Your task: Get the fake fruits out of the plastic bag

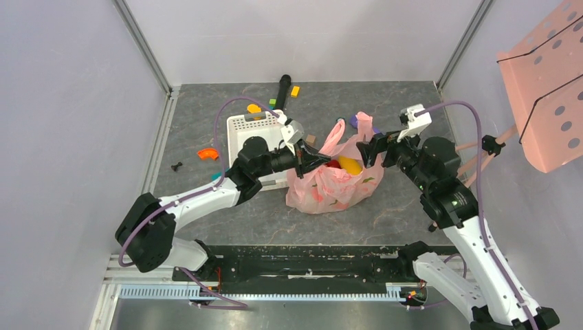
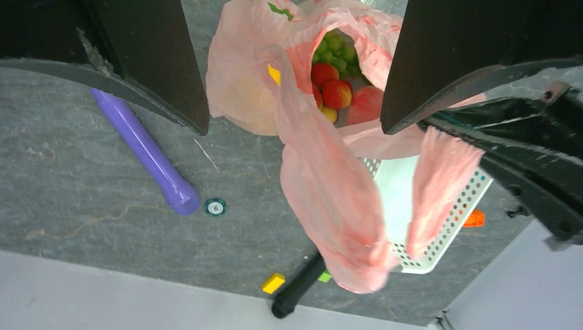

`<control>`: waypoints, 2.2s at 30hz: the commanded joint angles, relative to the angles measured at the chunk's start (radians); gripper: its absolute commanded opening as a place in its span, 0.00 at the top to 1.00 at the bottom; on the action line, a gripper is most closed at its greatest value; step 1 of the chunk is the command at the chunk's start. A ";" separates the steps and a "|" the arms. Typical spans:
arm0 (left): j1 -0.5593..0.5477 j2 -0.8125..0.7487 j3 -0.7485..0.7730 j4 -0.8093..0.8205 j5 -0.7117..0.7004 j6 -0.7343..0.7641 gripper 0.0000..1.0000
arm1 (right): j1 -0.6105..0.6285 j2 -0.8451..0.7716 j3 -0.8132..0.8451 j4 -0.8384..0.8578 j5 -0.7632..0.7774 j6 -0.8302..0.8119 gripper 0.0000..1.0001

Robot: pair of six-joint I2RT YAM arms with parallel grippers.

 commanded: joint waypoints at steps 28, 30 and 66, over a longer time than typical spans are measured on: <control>-0.006 -0.061 0.053 -0.102 -0.048 0.047 0.97 | 0.238 0.313 0.553 -0.166 0.018 0.182 0.87; -0.007 -0.062 0.048 -0.100 -0.052 0.047 0.97 | 0.293 0.336 0.546 -0.187 0.090 0.178 1.00; -0.008 -0.281 -0.181 -0.047 -0.063 0.039 0.92 | 0.334 0.166 -0.169 -0.130 0.559 0.356 0.99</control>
